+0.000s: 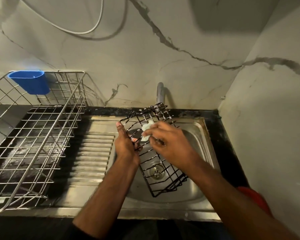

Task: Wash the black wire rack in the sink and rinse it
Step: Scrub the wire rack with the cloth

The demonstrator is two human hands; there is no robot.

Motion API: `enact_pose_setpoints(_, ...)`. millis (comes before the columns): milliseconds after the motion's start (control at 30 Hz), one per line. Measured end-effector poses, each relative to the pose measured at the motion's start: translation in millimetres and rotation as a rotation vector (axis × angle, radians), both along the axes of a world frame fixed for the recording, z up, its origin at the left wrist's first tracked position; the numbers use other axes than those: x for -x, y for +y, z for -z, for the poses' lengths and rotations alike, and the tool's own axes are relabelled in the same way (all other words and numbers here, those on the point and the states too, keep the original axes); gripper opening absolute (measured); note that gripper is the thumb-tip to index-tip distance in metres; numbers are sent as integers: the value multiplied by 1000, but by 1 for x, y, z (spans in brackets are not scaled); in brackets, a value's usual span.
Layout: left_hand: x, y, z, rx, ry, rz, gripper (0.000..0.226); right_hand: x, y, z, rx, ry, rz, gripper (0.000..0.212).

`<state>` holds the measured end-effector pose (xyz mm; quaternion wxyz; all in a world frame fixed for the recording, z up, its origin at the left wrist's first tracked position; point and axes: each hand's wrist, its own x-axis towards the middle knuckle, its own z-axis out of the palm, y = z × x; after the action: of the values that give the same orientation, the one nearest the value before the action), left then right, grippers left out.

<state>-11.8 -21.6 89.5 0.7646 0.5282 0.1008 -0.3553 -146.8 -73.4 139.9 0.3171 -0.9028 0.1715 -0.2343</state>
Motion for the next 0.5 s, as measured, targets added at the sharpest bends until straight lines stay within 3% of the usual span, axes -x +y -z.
enact_pose_setpoints(133,0,3,-3,-2,17,-11,48,2,-15,-3,40,38,-36,30)
enact_pose_setpoints(367,-10,9,-3,10,30,-38,50,29,-73,9,151,75,330,24)
enact_pose_setpoints(500,-3,5,-6,52,53,-13,49,15,-36,3,224,28,181,29)
